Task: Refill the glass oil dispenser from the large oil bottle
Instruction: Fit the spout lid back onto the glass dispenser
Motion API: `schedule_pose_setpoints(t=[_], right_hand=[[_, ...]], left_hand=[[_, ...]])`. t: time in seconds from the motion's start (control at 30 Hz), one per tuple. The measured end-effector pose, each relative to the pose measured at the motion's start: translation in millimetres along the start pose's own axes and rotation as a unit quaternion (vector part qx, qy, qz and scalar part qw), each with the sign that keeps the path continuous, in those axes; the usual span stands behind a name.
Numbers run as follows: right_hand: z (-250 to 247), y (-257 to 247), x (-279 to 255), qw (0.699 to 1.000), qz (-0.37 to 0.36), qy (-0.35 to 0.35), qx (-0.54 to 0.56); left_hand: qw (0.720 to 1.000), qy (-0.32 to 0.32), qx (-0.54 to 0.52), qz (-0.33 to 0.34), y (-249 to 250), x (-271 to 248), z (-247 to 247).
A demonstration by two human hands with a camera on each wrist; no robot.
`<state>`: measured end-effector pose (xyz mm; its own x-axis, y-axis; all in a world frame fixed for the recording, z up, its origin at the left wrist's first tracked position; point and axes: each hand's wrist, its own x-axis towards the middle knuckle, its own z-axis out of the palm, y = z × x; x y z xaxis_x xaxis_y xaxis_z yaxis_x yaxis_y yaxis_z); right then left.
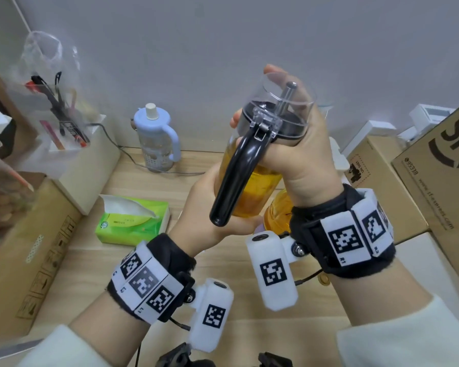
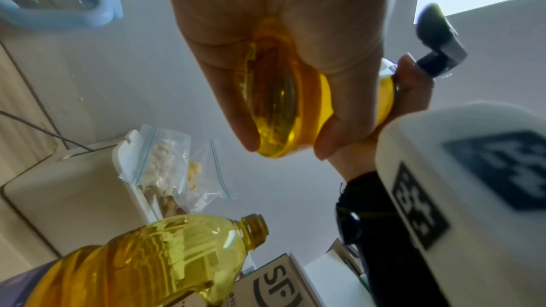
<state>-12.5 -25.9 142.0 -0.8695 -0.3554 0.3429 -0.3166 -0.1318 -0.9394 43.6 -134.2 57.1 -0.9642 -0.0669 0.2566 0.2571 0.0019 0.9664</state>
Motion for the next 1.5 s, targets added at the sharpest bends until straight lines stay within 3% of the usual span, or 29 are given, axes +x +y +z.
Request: schedule_pose_setpoints(t=[0.2,0.37,0.5,0.63,0.73,0.87,1.03,1.23,1.33,1.4,1.5], right_hand=[[-0.3,26.2,-10.5,1.000,0.004,0.020,0.008],[2.5,68.9,-30.2,0.998,0.047,0.039,0.015],[1.6,106.3,-58.1,0.992,0.072,0.088,0.049],[12.0,134.2,-84.8,0.992,0.099,0.083,-0.015],[21.6,155.6,-103.4,0.989,0.116,0.082,-0.035],[25.9,175.4,-121.6,0.985,0.128,0.089,-0.073],[31.2,187.8,-137.1,0.983,0.137,0.102,-0.074],[30.7,192.4,-147.1,0.982,0.160,-0.004,-0.097],[3.8,183.2,-148.4,0.970,0.213,-0.046,-0.111],[-26.2,174.2,-149.3,0.963,0.247,-0.053,-0.096],[-79.4,162.9,-153.4,0.946,0.296,-0.064,-0.115]], left_hand=[[0.996,0.025,0.080,-0.036,-24.1,-6.9,1.8],[0.988,-0.035,0.111,-0.098,-60.2,-17.2,-9.8],[0.981,-0.036,0.044,-0.183,-80.1,-48.8,-45.0],[0.979,-0.082,-0.016,-0.186,-72.8,-64.0,-59.3],[0.976,-0.082,-0.030,-0.199,-76.7,-65.5,-51.1],[0.974,-0.076,0.000,-0.214,-97.9,-72.9,-49.0],[0.972,-0.101,0.097,-0.188,-112.6,-79.0,-54.7],[0.964,-0.068,0.152,-0.208,-109.7,-80.9,-68.4],[0.955,-0.064,0.157,-0.244,-97.0,-83.0,-69.8],[0.955,-0.032,0.194,-0.223,-77.5,-76.9,-63.1],[0.979,0.021,0.131,-0.157,-41.6,-54.4,-26.3]])
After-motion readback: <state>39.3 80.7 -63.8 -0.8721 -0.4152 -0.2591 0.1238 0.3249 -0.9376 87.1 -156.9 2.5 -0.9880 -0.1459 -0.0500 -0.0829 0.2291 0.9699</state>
